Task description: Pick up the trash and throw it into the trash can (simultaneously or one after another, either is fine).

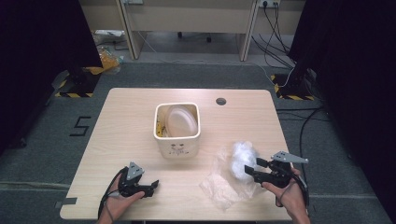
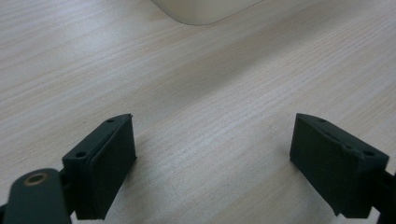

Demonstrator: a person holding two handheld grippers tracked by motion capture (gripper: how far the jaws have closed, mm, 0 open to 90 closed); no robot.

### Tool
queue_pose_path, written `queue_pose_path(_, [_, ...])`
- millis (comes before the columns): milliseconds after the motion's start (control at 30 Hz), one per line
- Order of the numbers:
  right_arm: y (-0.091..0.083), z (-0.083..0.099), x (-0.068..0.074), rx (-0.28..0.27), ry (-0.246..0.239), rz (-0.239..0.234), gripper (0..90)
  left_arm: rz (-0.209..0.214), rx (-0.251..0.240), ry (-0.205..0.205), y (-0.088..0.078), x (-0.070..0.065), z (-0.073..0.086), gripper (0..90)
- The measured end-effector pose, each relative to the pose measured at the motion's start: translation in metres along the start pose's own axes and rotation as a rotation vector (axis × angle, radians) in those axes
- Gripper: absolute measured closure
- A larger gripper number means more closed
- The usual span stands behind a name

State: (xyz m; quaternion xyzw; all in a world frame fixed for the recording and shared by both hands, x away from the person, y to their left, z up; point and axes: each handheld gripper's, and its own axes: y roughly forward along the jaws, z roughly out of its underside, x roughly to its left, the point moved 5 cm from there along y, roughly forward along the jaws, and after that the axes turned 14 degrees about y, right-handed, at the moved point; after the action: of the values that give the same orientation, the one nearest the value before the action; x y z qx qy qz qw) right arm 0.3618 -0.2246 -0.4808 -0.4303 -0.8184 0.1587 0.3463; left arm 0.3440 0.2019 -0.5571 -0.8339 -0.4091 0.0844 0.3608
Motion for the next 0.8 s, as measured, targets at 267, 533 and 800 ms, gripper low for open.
queue_pose_path(267, [0.018,0.012,-0.014,0.044,-0.050,0.117,42.7,0.000,-0.002,-0.001,0.000,0.000,0.000,13.3])
queue_pose_path(533, [0.010,0.009,-0.019,0.023,-0.035,0.085,70.3,0.000,0.000,0.000,0.000,0.000,0.000,13.3])
queue_pose_path(800, [-0.008,-0.001,-0.018,-0.028,-0.023,0.044,80.2,0.000,0.000,0.000,0.000,0.000,0.000,13.3])
